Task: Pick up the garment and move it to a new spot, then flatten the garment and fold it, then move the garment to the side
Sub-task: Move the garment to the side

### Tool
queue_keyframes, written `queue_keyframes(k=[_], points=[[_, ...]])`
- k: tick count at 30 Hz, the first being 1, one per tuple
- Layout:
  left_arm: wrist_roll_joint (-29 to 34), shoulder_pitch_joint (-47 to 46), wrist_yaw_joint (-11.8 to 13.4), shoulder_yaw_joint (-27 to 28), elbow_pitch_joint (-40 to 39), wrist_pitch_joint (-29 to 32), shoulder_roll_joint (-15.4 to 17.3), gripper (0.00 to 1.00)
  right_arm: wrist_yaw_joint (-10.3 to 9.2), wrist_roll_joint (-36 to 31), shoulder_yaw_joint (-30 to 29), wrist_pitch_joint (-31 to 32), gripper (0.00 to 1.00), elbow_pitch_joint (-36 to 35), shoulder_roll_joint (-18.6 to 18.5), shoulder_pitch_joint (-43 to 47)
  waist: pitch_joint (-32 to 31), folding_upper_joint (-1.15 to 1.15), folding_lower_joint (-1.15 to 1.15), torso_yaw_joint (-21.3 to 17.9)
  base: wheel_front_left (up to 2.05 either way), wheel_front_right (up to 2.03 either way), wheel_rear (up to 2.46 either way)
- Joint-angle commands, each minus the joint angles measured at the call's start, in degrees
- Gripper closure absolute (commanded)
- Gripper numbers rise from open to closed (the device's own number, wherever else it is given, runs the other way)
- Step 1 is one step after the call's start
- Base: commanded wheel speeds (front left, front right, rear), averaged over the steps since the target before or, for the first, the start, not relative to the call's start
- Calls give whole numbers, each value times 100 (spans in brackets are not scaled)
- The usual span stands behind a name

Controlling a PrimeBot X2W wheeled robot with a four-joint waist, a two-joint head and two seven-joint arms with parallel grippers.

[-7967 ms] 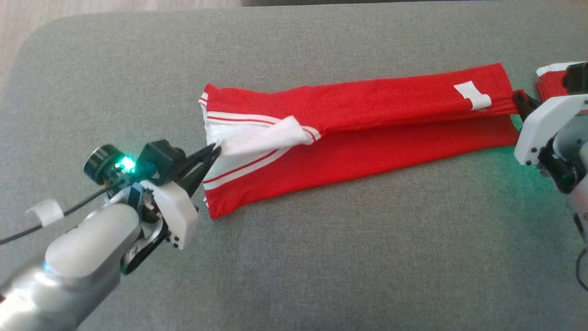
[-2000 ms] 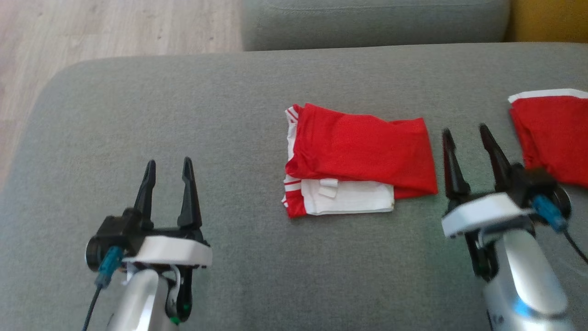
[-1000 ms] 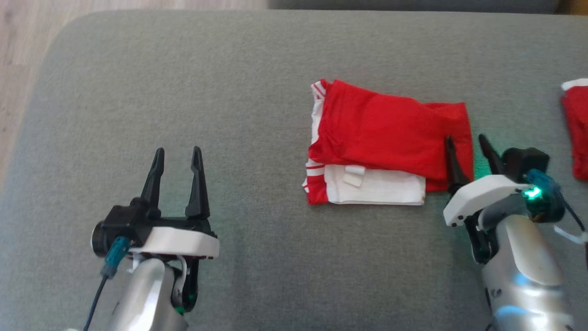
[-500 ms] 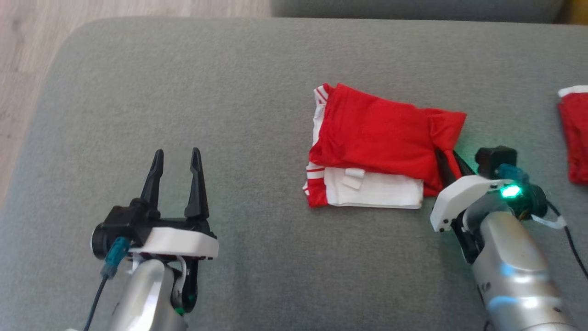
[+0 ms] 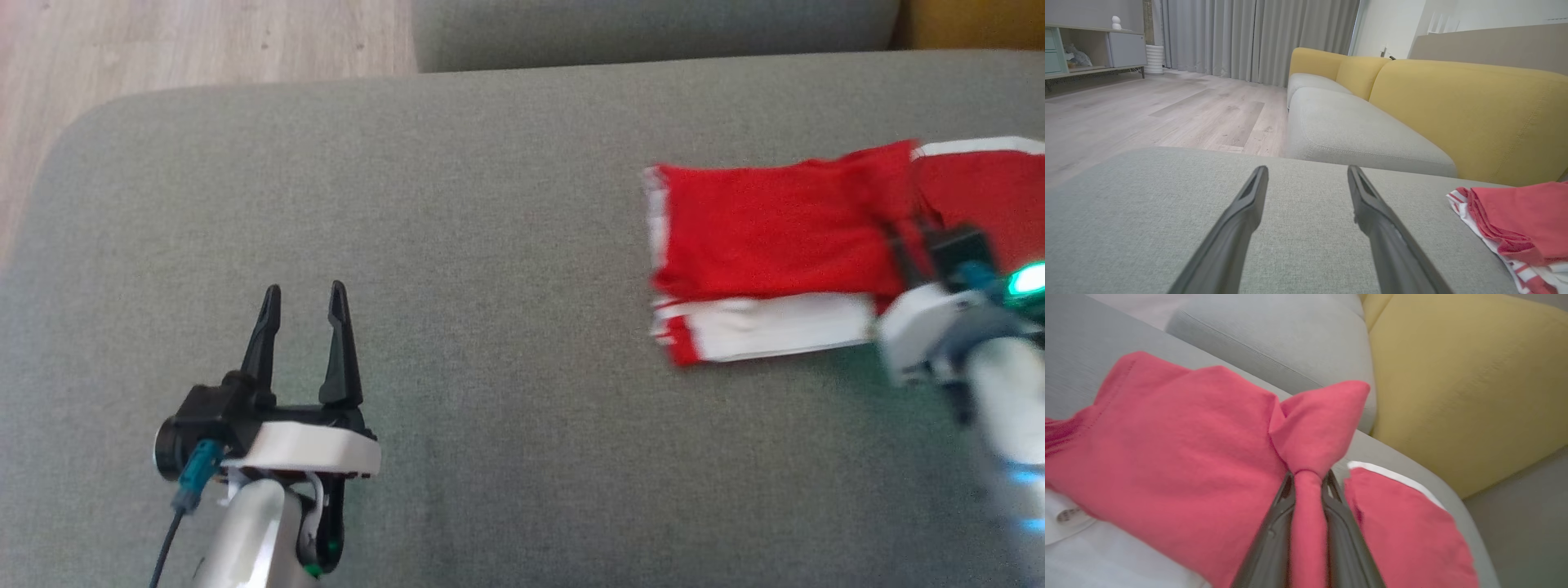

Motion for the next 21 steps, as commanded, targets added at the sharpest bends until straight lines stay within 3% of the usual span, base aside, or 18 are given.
queue_keyframes(k=[1, 9, 16, 21], points=[[32, -174, 23, 187, -199, -29, 42, 0, -11, 30, 158, 57, 100, -267, -301, -155, 59, 0, 1, -19, 0, 0, 0], [79, -289, -36, 215, -220, -29, 42, 0, -11, 310, 241, 465, 100, -454, -1514, -319, 365, 0, 1, 0, 0, 0, 0], [131, -448, -99, 257, -213, -29, 42, 0, -11, 229, -20, 733, 100, -273, -2064, -530, 636, 0, 1, 76, 0, 0, 0], [133, -550, -132, 241, -208, -29, 42, 0, -11, -192, -458, 962, 100, -144, -2447, -647, 809, 0, 1, 155, 0, 0, 0]])
